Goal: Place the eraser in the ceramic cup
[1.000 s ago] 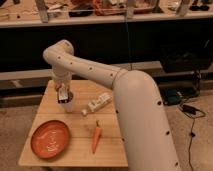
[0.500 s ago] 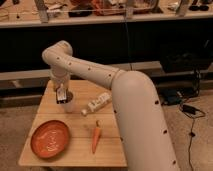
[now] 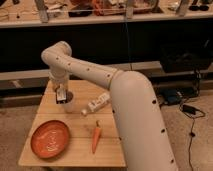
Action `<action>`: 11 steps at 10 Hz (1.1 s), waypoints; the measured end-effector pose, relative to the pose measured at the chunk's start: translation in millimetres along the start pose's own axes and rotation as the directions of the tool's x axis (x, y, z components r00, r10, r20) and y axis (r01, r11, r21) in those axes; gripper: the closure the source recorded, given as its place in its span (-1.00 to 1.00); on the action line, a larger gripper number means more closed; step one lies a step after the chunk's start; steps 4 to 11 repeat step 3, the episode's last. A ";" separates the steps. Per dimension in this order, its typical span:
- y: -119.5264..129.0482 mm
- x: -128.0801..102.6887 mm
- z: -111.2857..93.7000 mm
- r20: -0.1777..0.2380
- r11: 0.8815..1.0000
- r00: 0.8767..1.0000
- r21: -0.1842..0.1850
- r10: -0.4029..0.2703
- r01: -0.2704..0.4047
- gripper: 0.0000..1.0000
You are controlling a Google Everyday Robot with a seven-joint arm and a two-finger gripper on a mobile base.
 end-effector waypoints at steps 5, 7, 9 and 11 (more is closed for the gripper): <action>-5.4 2.1 3.1 -0.001 1.000 1.000 0.007 -0.007 0.007 -0.60; -5.4 2.1 3.1 -0.001 1.000 1.000 0.007 -0.007 0.007 -0.60; -5.4 2.1 3.1 -0.001 1.000 1.000 0.007 -0.007 0.007 -0.60; -5.4 2.1 3.1 -0.001 1.000 1.000 0.007 -0.007 0.007 -0.60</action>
